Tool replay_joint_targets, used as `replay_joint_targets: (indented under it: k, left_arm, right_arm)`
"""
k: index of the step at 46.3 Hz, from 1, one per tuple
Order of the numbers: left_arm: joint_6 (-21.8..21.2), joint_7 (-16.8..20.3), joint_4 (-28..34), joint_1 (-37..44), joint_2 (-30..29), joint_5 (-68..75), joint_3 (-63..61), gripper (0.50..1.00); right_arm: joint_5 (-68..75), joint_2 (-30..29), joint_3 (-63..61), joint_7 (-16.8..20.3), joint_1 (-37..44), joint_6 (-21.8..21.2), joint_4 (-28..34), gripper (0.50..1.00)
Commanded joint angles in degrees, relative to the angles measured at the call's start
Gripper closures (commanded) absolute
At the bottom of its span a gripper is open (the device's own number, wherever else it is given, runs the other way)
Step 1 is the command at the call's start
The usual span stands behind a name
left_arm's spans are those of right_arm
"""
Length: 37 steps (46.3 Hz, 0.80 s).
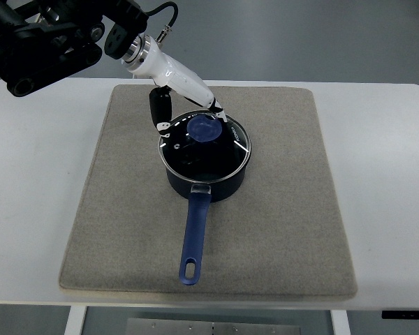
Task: Open pot lid and place left with left hand
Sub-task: 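Close the left hand fingers around the blue knob of the lid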
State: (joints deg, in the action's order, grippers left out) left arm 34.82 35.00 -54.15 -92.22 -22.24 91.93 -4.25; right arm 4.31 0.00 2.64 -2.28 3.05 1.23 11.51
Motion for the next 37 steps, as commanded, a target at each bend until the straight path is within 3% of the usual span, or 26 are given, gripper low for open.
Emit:
replay_joint_targets:
  k: [1,37]
  left_arm:
    - [-0.01,0.0,-0.08,0.03,0.0,0.0,0.03,0.529]
    - [-0.01,0.0,-0.08,0.03,0.09,-0.09,0.12,0.527]
  right_arm:
    - [0.0,0.0,0.0,0.0,0.02,0.0,0.0,0.585]
    - [0.0,0.0,0.0,0.0,0.02,0.0,0.0,0.585]
